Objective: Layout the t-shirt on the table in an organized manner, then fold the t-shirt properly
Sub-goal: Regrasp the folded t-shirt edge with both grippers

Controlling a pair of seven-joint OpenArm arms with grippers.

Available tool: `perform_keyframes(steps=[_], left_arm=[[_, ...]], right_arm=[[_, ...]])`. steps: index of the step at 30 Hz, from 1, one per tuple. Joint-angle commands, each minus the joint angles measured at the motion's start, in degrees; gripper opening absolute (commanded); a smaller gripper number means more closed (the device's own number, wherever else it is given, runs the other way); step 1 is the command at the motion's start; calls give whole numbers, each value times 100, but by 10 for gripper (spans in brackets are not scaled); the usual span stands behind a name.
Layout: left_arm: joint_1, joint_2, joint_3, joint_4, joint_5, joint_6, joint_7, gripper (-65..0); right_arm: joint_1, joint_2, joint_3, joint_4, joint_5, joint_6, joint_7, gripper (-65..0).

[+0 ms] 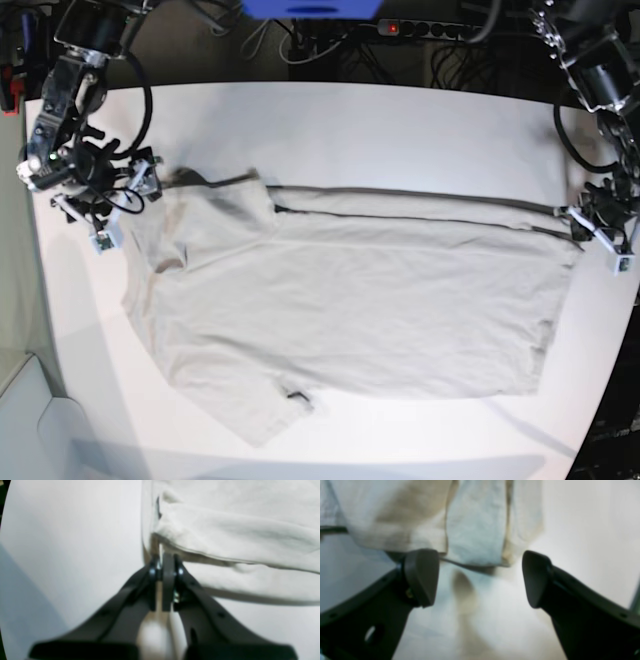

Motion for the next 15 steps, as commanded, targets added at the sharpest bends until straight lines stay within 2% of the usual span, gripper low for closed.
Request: perform_keyframes(steps=[1, 4, 15], left_arm=[[-96, -121, -9, 79, -68, -2, -93, -647], [-96, -121, -9, 79, -68, -2, -93, -647], [-96, -121, 0, 79, -59, -2, -93, -647]], right_arm=[[62, 54, 9, 18, 48, -27, 181, -127], [36, 54, 9, -114, 48, -27, 357, -128], [71, 62, 9, -132, 57, -27, 357, -126]])
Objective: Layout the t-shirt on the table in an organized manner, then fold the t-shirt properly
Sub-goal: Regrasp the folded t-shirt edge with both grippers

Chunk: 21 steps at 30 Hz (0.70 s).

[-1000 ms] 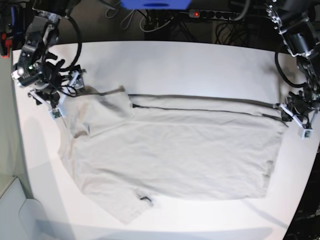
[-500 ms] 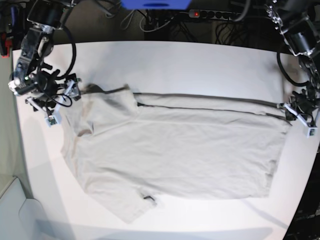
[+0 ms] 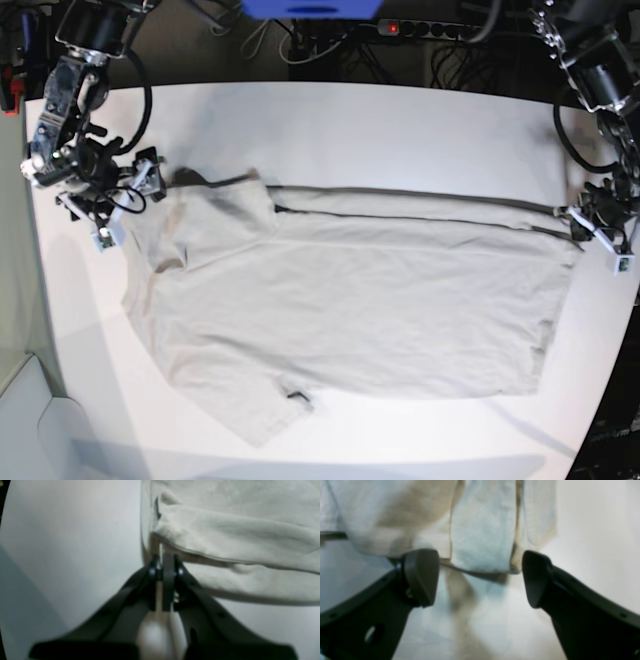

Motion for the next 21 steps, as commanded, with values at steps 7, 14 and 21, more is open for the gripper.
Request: perform_keyframes(steps=[7, 14, 21], left_arm=[[-98, -121, -9, 79, -59, -2, -96, -647], [-98, -121, -9, 79, -59, -2, -96, -647], [-98, -121, -18, 79, -59, -2, -96, -647]], right_arm=[[82, -34, 405, 87, 70, -27, 103, -128], [134, -34, 414, 87, 61, -27, 103, -155], [134, -43, 387, 87, 61, -27, 103, -352]])
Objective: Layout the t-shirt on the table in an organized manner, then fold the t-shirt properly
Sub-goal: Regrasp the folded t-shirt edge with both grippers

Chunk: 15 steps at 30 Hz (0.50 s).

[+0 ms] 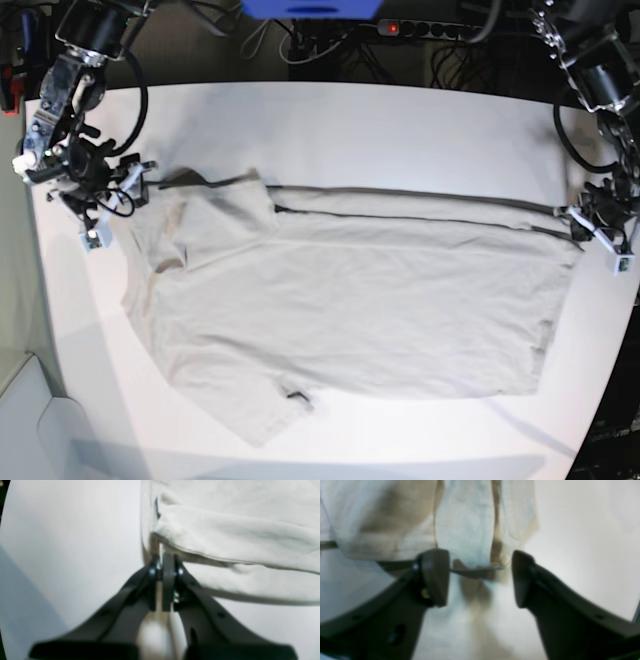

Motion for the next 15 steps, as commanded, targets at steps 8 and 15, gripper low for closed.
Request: perform_keyframes(steps=[8, 15], left_arm=[[-98, -119, -18, 79, -41, -2, -96, -647], [-89, -128, -18, 61, -24, -2, -96, -647]], right_arm=[[67, 53, 9, 87, 52, -27, 90, -561], [49, 71, 44, 87, 52, -27, 55, -650]])
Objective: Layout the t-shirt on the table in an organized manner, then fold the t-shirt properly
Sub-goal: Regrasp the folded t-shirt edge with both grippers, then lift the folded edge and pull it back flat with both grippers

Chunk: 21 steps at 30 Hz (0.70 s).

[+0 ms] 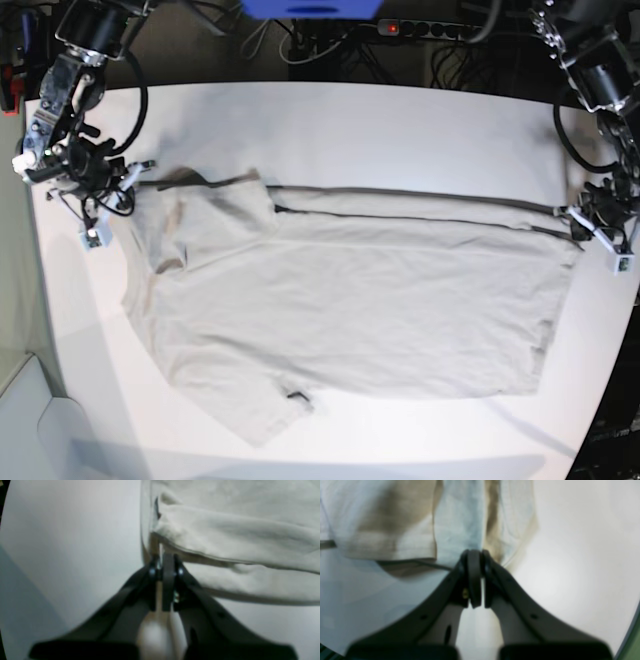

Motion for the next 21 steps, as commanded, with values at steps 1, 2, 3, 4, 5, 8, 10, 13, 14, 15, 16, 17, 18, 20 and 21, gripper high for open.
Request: perform_keyframes(steps=[1, 2, 3, 4, 5, 8, 10, 13, 14, 15, 16, 17, 18, 20, 21], left_arm=[[-89, -136, -18, 76, -35, -2, -96, -647], [-89, -136, -18, 76, -35, -2, -96, -647], [-89, -145, -18, 76, -52, -2, -96, -647], [-89, -154, -18, 94, -61, -2, -87, -647], [-63, -163, -18, 129, -61, -2, -52, -647], [16, -171, -62, 367, -79, -11, 89, -647], [16, -171, -194, 586, -79, -11, 115, -647], [16, -171, -326, 762, -70, -11, 212, -647], [-1, -180, -352, 797, -70, -11, 318, -647], [-19, -233, -396, 850, -70, -11, 406, -647], [-28, -286, -414, 894, -79, -11, 467, -647], [-28, -303, -414, 929, -79, -11, 502, -647], [-36, -312, -414, 964, -79, -20, 520, -647], [-45, -330, -414, 1000, -79, -20, 520, -647], [-107, -330, -414, 1000, -79, -20, 520, -647]], right_arm=[[58, 75, 31, 87, 52, -27, 64, -650], [58, 75, 31, 113, 52, -27, 55, -650], [23, 75, 31, 140, 52, -27, 55, -650], [14, 75, 31, 175, 52, -27, 46, -650], [5, 75, 31, 254, 52, -27, 46, -650], [-30, 128, 31, 685, 52, -27, -68, -650], [-30, 189, 40, 957, 52, -27, -279, -650], [31, 207, 40, 1238, 52, -27, -428, -650], [31, 251, 40, 1300, 52, -27, -437, -650], [31, 286, 40, 1362, 52, -27, -437, -650], [31, 304, 40, 1405, 52, -27, -437, -650], [31, 304, 40, 1441, 52, -27, -437, -650], [40, 321, 40, 1441, 52, -27, -437, -650], [154, 321, 31, 1441, 52, -27, -428, -650], [225, 321, 22, 1432, 52, -27, -428, -650]])
